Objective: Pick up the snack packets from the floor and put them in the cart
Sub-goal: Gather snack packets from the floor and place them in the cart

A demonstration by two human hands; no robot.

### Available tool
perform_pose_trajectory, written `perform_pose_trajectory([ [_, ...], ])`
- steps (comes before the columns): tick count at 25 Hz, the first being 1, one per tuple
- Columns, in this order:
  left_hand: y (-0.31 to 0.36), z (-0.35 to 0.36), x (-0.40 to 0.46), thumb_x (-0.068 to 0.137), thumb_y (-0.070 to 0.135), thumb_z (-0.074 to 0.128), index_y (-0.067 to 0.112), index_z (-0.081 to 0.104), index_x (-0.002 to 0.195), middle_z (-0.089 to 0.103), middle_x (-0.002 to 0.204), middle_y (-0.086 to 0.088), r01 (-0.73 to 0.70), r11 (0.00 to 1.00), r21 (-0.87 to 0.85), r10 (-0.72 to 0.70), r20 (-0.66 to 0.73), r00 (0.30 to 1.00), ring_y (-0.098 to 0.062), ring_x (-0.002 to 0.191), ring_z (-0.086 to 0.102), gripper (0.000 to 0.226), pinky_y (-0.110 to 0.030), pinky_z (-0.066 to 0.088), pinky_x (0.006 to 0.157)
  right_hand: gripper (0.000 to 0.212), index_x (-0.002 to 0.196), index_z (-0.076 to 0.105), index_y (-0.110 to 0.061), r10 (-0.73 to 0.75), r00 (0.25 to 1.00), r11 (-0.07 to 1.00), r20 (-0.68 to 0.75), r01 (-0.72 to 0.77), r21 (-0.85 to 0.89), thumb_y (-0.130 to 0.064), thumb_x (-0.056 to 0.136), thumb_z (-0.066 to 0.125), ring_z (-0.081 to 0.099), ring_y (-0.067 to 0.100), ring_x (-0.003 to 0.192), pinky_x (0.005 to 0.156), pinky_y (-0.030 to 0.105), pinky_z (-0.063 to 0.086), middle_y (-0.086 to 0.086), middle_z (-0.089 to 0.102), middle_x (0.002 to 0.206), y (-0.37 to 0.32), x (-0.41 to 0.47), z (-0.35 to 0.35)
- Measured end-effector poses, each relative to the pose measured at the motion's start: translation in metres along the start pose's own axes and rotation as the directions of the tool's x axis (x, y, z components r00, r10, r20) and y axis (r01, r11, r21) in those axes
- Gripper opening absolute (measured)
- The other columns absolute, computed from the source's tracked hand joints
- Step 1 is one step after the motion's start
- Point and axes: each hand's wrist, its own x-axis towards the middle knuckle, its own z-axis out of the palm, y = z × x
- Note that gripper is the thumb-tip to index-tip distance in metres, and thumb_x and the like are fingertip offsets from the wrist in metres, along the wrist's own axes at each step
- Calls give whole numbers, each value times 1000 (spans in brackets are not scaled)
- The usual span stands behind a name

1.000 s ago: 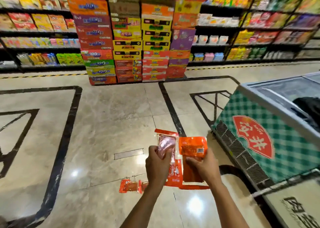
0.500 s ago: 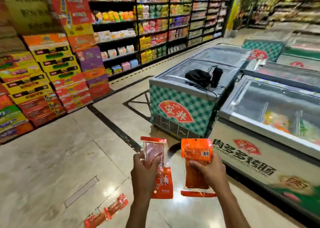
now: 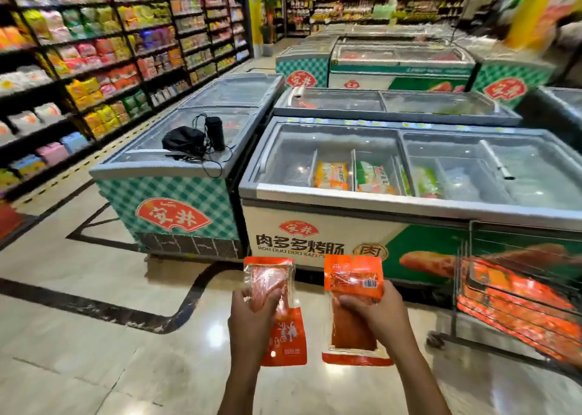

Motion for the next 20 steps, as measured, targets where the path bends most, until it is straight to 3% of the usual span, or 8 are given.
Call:
perform_pose_trajectory([
  [5, 23, 150, -2, 82, 38, 79, 15, 55, 116, 74, 101, -7, 7, 999, 45, -18, 251, 968, -17, 74, 76, 48, -36, 62, 64, 71, 109, 66, -26, 77, 976, 993, -204, -57, 102, -55, 50, 92, 71, 17, 92, 85, 43, 59, -8, 75, 99, 43, 30, -126],
  [8, 37, 234, -2, 85, 33, 78, 14, 56, 116, 72, 98, -4, -19, 998, 57, -3, 371, 929, -10, 66, 73, 43, -20, 53, 50, 51, 107, 71, -19, 108, 949, 982, -296, -54, 183, -32, 63, 94, 74, 16, 85, 72, 32, 57, -3, 78, 94, 61, 53, -191],
  [10, 46, 291, 2, 86, 32, 77, 15, 55, 114, 71, 95, -2, -33, 998, 59, 4, 440, 898, -9, 62, 72, 40, -18, 49, 47, 48, 106, 71, -15, 140, 928, 968, -346, -55, 244, -26, 66, 94, 75, 16, 81, 66, 27, 56, -1, 79, 92, 74, 75, -233],
  [14, 65, 394, 13, 79, 44, 79, 18, 55, 112, 74, 95, -6, -32, 998, 58, -6, 562, 827, -20, 69, 76, 49, -37, 61, 61, 72, 110, 71, -14, 234, 881, 934, -411, -86, 347, -45, 50, 97, 77, 22, 85, 82, 46, 62, 1, 80, 93, 95, 120, -304],
  [17, 69, 472, 11, 70, 55, 83, 21, 57, 109, 77, 95, -6, -46, 993, 106, -35, 656, 754, -23, 74, 77, 58, -53, 63, 74, 55, 109, 72, -10, 294, 830, 898, -474, -70, 435, -24, 62, 95, 77, 26, 86, 86, 49, 61, 5, 80, 94, 113, 147, -358],
  [20, 65, 544, 1, 70, 51, 85, 20, 57, 99, 77, 89, -3, -50, 988, 144, -68, 710, 701, -23, 76, 76, 51, -55, 61, 77, 40, 103, 74, -8, 334, 793, 879, -509, -67, 472, -13, 67, 91, 77, 30, 86, 86, 50, 60, 7, 80, 91, 136, 166, -408],
])
